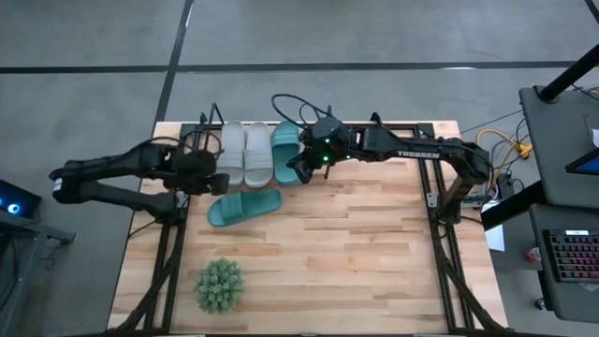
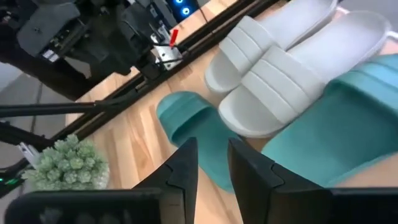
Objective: Pick and place slides into the shelf
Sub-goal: Put the green slipper on the shelf
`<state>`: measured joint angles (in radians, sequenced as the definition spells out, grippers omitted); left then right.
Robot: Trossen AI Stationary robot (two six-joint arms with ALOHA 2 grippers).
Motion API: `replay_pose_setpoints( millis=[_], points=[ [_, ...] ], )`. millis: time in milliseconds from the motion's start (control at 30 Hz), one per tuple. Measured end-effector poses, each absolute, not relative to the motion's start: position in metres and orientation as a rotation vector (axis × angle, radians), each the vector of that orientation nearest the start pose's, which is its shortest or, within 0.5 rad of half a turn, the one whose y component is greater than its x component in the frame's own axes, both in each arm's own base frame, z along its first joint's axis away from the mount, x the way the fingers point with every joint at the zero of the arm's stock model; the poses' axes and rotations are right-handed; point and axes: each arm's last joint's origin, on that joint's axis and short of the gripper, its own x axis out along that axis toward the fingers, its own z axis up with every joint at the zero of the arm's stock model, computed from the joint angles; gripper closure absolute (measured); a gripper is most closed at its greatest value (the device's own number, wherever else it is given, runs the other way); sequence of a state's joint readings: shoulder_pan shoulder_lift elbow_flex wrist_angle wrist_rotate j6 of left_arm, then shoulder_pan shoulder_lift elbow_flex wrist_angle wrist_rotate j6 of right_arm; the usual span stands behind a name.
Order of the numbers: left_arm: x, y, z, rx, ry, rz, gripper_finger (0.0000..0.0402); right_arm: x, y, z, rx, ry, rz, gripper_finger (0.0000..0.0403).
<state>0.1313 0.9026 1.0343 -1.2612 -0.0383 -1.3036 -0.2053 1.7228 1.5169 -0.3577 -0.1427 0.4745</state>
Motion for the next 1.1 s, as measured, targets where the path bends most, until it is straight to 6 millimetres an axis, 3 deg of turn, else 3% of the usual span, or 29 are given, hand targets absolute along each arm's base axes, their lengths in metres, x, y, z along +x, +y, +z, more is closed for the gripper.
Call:
replay_pose_setpoints(
  millis=[133, 467, 700, 1100],
  points=[
    [0.137, 0.015, 0.311, -1.17, 0.88, 0.916, 0.0158, 0.379, -0.076, 0.333, 0.515, 0.503, -0.217, 0.0321],
    [0.144, 0.003, 0.267, -1.136, 1.015, 1.036, 0.0158, 0.365, -0.077, 0.351, 0.458, 0.461, -0.231, 0.0317],
    [0.149, 0.001, 0.239, -1.183, 0.939, 0.988, 0.0158, 0.36, -0.077, 0.355, 0.456, 0.462, -0.232, 0.0325],
    [0.135, -0.001, 0.204, -1.185, 0.975, 0.999, 0.0158, 0.35, -0.075, 0.365, 0.455, 0.452, -0.231, 0.0319]
  ],
)
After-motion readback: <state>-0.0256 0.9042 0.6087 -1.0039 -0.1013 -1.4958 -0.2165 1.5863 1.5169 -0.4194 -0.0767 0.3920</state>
